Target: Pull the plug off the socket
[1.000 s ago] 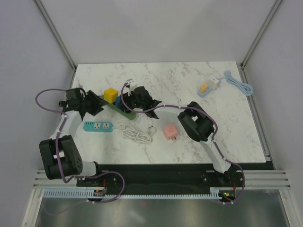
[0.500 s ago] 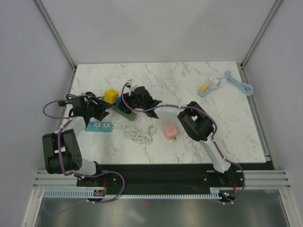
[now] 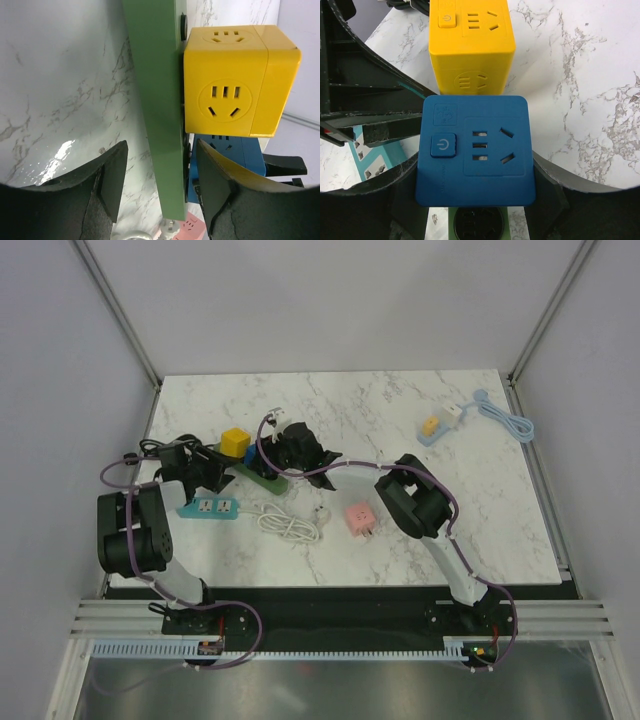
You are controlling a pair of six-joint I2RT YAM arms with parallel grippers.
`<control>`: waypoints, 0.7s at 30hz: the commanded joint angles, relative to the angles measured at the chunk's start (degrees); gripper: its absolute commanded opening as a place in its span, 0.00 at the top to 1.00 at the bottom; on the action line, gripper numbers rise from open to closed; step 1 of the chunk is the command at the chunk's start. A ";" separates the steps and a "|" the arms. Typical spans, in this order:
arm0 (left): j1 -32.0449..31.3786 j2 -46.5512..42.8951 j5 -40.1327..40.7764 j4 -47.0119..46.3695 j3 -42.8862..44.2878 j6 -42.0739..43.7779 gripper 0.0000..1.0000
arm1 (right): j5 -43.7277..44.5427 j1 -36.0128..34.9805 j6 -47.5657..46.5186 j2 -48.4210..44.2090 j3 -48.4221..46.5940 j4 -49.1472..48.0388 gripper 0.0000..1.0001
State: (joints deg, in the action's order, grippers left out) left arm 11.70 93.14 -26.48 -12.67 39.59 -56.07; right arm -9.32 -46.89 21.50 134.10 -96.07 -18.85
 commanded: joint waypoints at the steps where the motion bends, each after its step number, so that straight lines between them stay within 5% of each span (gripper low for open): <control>1: -0.63 1.25 1.60 -2.89 2.15 -1.41 0.37 | 3.17 2.51 0.74 -1.65 -4.12 -7.34 1.00; 13: -2.91 7.66 3.80 -3.59 3.91 -0.62 0.43 | 1.33 2.51 2.93 -0.77 -4.83 -7.95 1.00; 21: -3.53 8.64 7.05 -1.23 4.70 1.40 0.63 | -0.08 2.42 4.69 -0.33 -5.18 -8.57 1.00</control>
State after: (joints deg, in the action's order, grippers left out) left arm 8.47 100.25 -25.52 -16.12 43.46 -56.47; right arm -10.81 -45.98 23.79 135.87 -97.36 -19.73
